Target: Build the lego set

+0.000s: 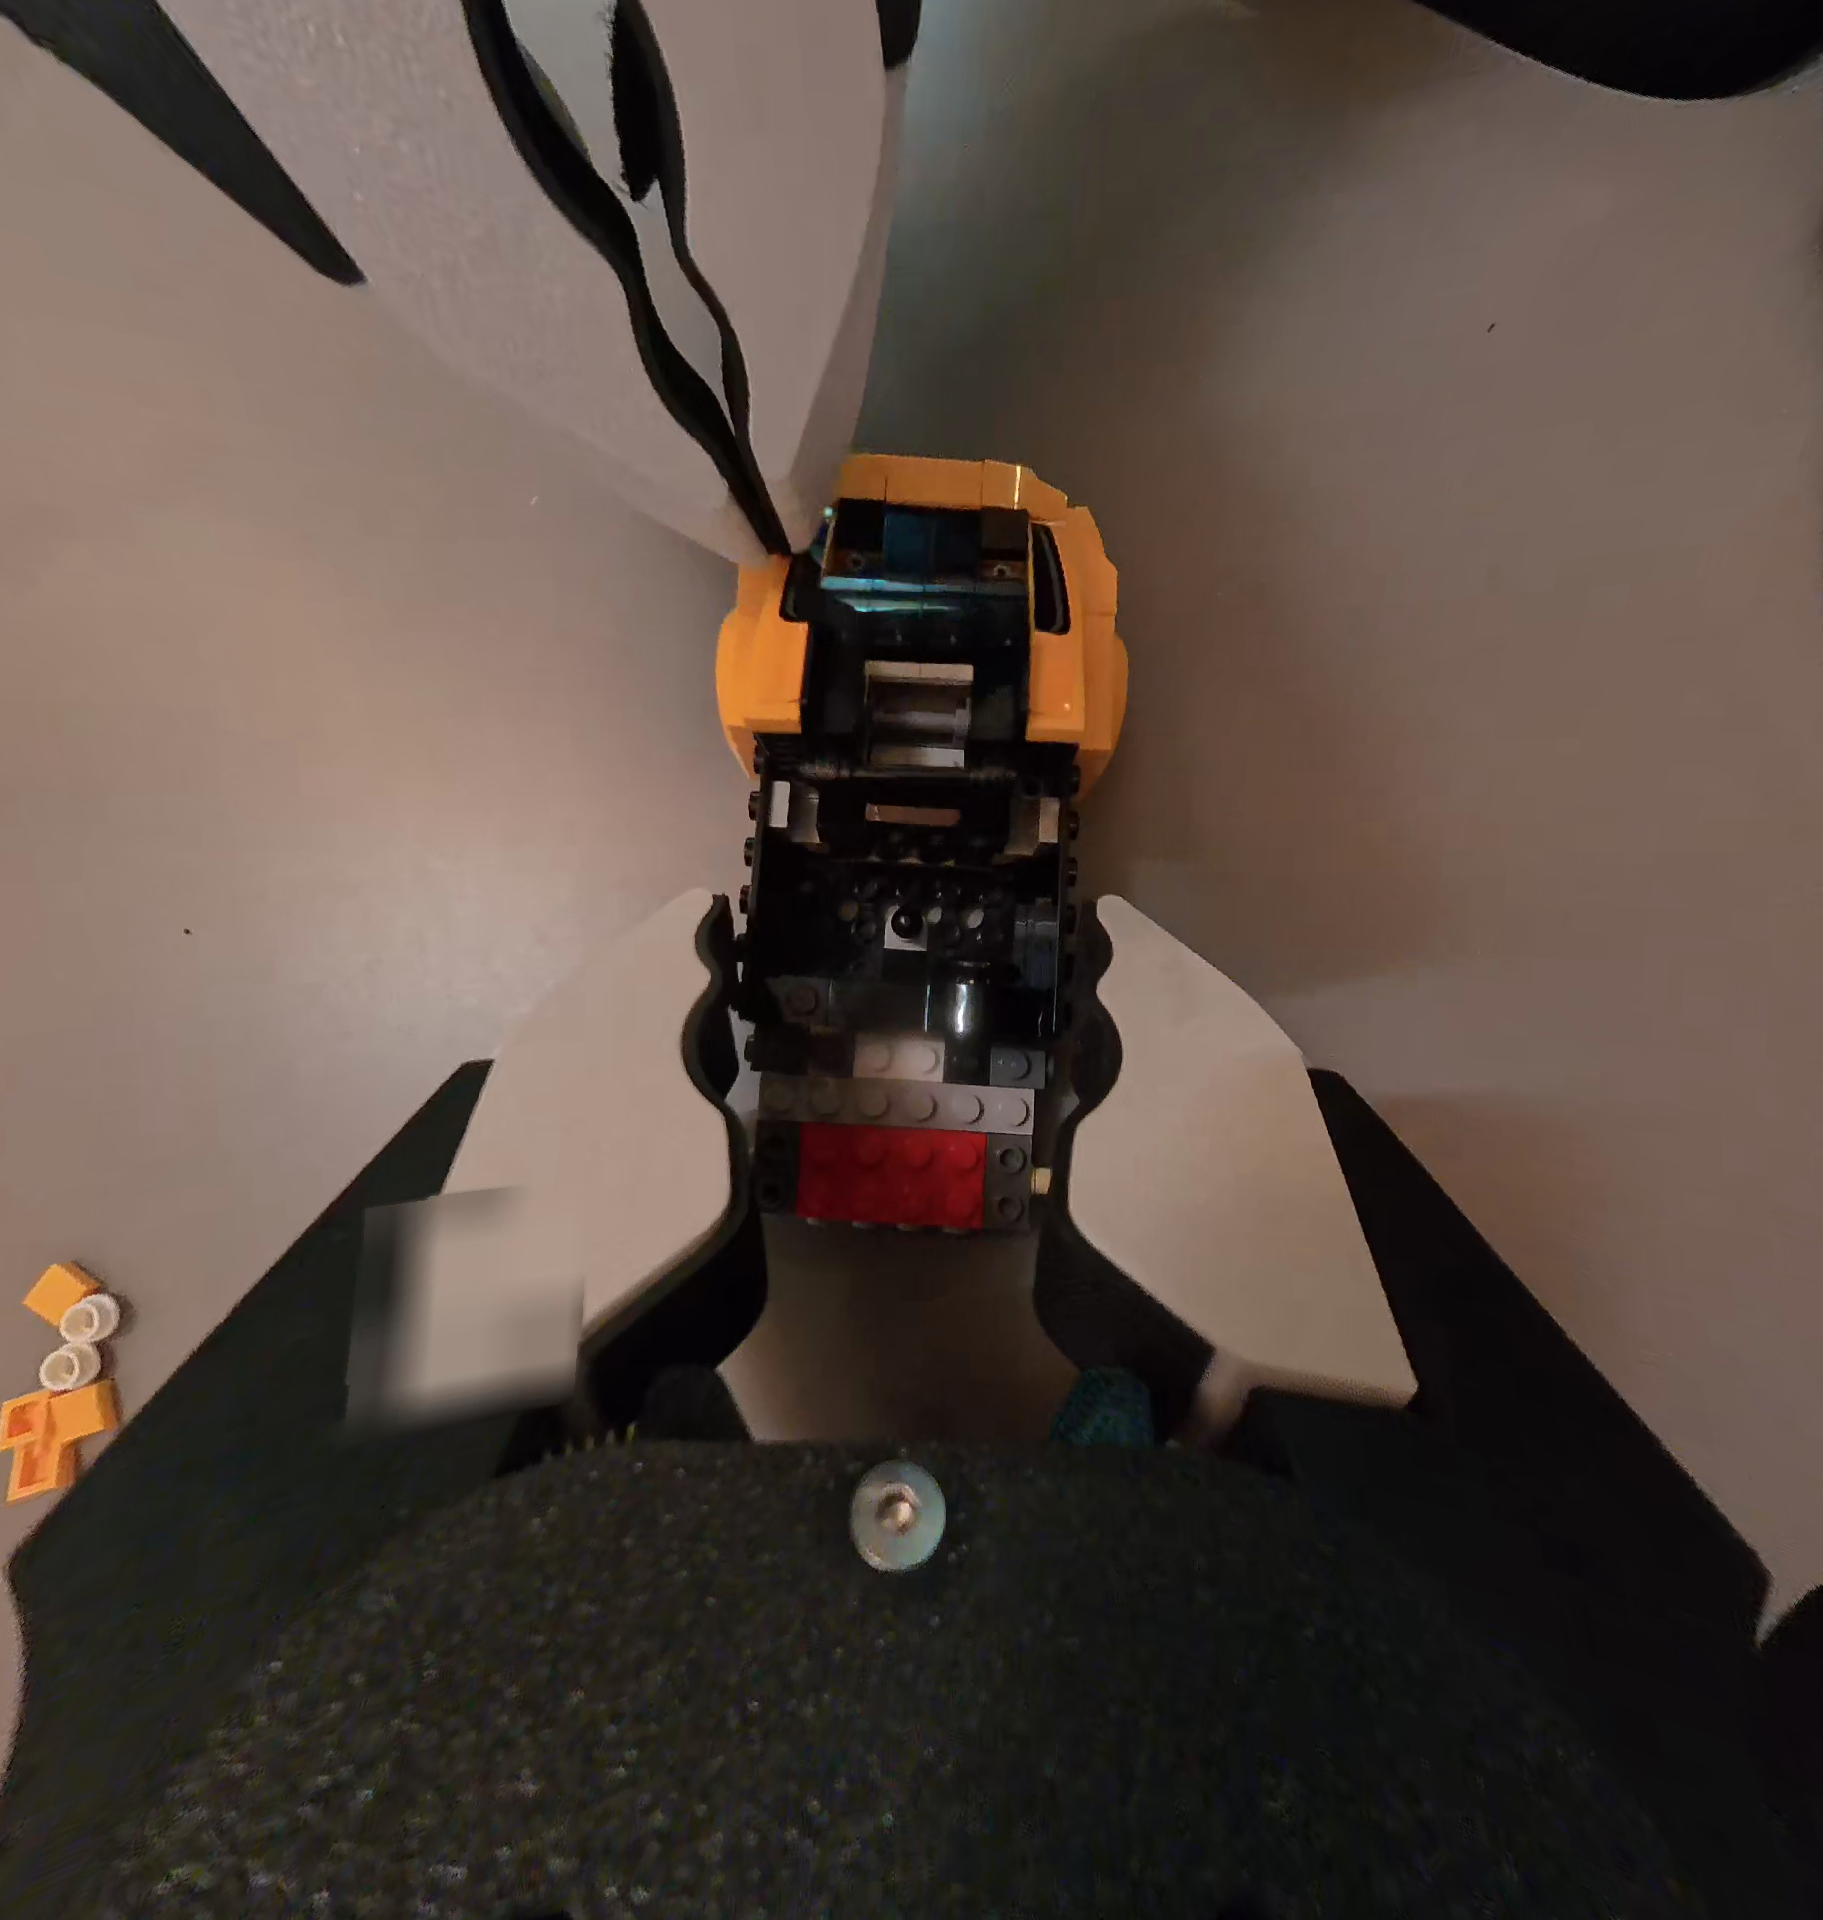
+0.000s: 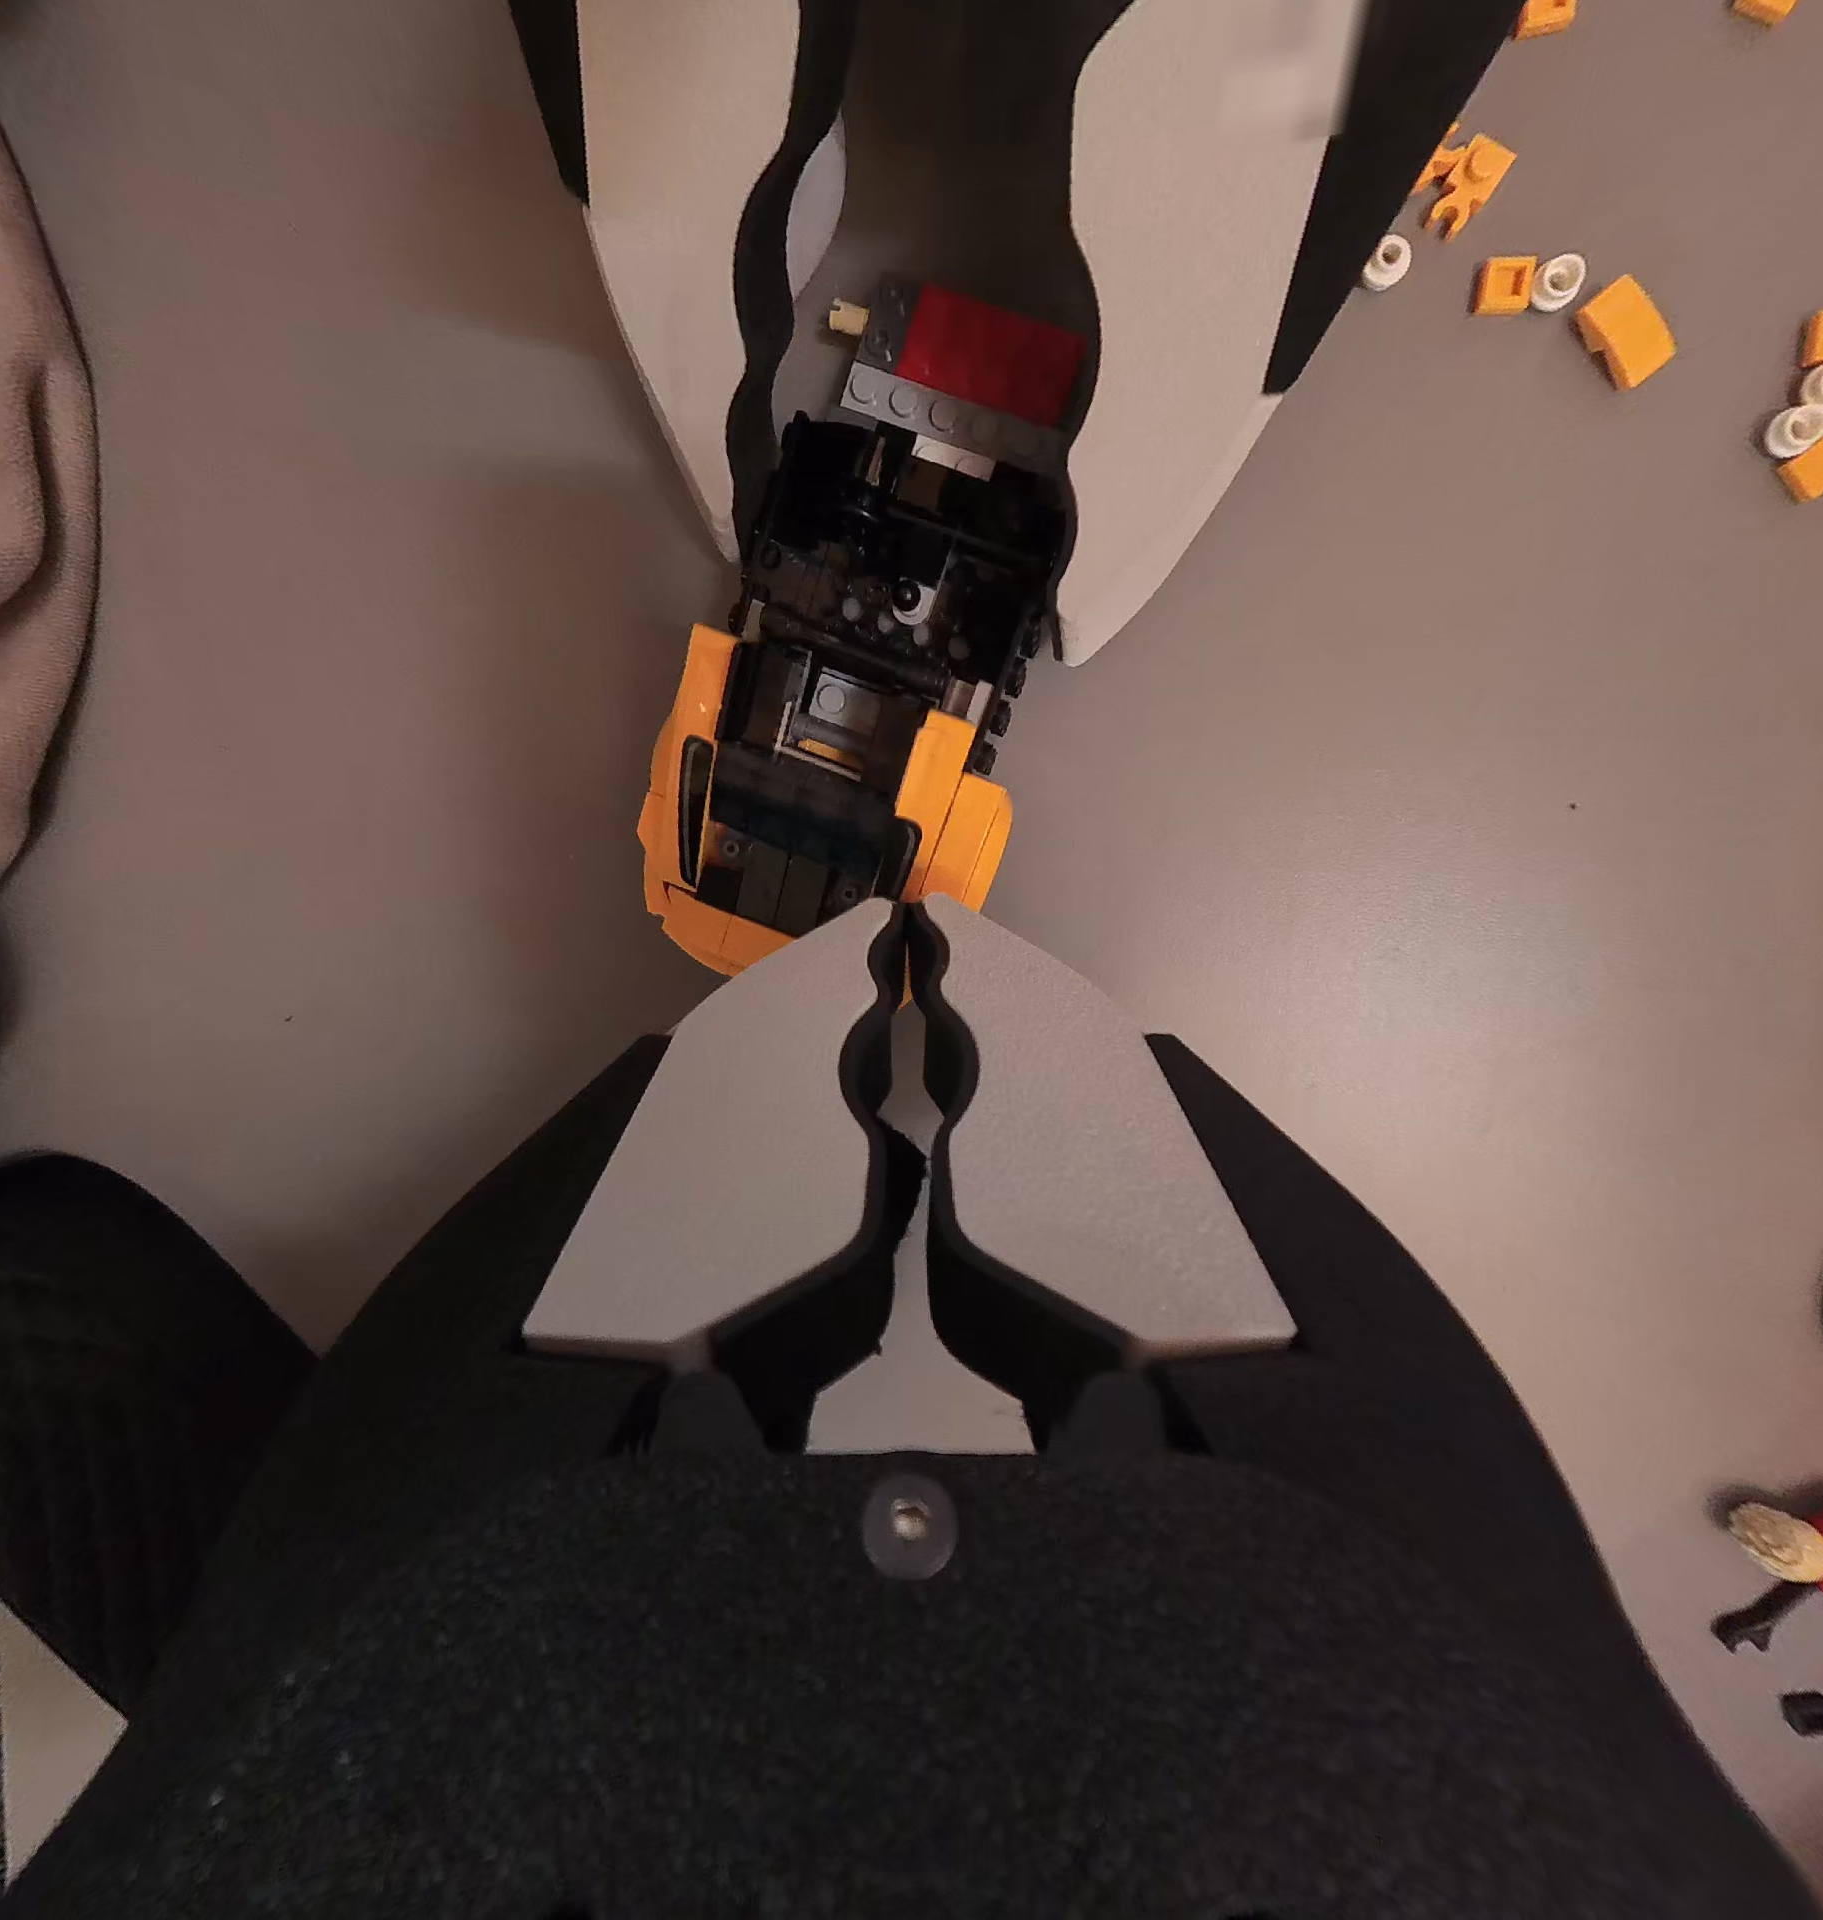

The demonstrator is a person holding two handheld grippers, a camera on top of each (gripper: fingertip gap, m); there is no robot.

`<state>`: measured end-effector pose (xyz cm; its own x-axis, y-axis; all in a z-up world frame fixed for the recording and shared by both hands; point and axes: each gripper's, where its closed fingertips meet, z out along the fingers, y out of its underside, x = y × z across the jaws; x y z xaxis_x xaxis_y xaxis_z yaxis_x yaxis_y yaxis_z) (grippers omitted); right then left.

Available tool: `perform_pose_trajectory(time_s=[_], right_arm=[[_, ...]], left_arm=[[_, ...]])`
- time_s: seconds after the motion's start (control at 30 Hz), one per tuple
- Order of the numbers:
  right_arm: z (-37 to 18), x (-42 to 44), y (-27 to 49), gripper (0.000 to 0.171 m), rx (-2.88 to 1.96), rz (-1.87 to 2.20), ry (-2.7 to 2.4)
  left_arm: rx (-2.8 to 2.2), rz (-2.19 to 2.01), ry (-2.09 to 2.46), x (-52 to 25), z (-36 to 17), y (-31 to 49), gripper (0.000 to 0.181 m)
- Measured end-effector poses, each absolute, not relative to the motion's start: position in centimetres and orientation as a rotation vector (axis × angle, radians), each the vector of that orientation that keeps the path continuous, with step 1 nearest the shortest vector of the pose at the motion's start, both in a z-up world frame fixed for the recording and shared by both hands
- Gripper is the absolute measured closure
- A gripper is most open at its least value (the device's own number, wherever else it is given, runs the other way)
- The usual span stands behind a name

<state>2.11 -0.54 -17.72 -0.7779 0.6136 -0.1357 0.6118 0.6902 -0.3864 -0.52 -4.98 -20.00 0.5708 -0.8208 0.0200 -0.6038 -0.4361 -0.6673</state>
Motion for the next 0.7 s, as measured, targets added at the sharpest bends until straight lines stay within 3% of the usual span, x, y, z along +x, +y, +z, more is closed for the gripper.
perform_pose_trajectory(time_s=[0.37, 0.57, 0.7], right_arm=[[-15.9, 4.1, -1.4, 0.154, -1.04, 0.875, -2.585], [-17.7, 6.1, -3.5, 0.155, -1.101, 0.893, -2.465], [-17.6, 6.0, -3.8, 0.155, -1.135, 0.861, -2.417]], left_arm=[[-2.015, -0.567, 0.958, 0.6, -16.1, -3.5, 0.116], [-1.999, -0.584, 0.987, 1.7, -16.6, -3.4, 0.131], [-2.015, -0.567, 0.991, 2.0, -16.8, -3.4, 0.131]])
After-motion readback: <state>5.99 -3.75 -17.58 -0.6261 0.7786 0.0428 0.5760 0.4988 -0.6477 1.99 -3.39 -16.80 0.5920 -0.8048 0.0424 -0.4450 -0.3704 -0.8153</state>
